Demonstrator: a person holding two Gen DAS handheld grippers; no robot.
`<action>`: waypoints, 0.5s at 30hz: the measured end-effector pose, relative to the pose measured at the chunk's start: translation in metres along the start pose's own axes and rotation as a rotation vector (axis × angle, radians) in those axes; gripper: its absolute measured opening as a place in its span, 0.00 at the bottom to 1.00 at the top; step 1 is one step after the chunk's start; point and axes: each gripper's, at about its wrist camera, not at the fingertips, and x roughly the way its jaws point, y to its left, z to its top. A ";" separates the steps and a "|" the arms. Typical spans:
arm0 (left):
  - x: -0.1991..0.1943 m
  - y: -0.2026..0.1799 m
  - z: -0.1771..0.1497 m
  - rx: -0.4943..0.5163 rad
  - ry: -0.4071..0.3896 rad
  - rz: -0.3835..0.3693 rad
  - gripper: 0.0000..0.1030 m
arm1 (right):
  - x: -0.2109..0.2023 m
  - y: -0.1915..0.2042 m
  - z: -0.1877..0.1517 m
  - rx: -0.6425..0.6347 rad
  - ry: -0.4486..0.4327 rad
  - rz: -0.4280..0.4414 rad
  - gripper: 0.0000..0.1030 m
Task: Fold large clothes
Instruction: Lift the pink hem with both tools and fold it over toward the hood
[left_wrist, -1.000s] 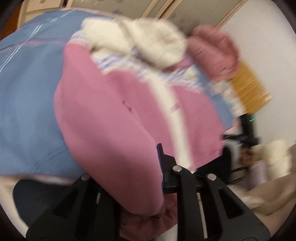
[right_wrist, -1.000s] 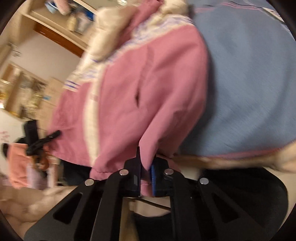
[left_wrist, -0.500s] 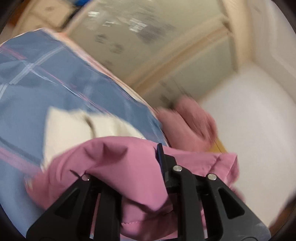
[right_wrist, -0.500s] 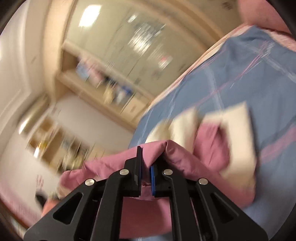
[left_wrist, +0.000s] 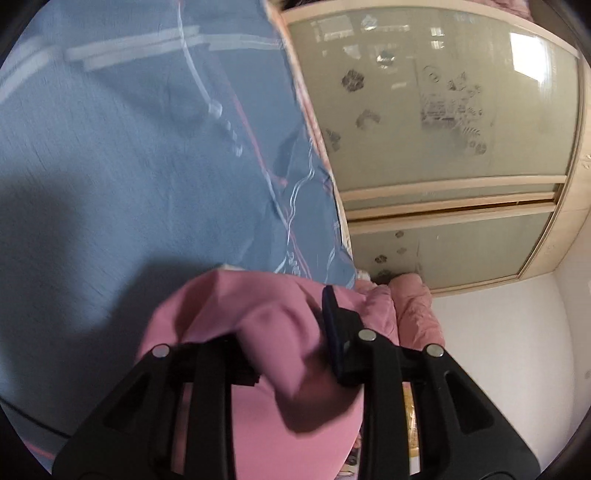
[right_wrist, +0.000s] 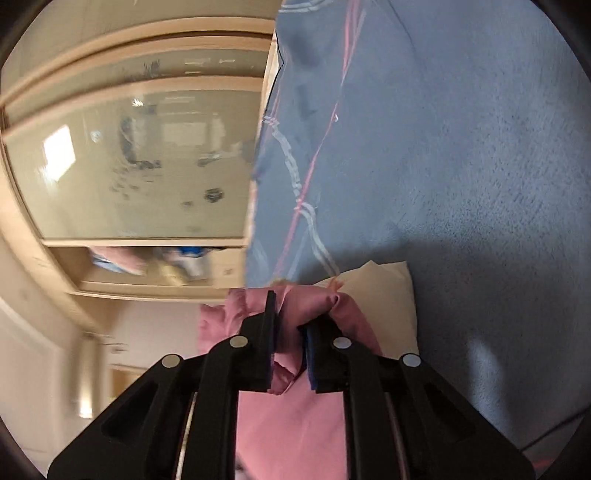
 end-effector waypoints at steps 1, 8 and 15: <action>-0.005 -0.007 0.001 0.018 -0.009 -0.003 0.27 | -0.005 0.003 0.000 -0.010 0.004 0.010 0.13; -0.089 -0.062 -0.007 0.118 -0.364 0.045 0.98 | -0.071 0.049 -0.017 -0.185 -0.271 -0.144 0.99; -0.070 -0.131 -0.094 0.527 -0.300 0.303 0.62 | -0.056 0.122 -0.131 -0.715 -0.319 -0.510 0.78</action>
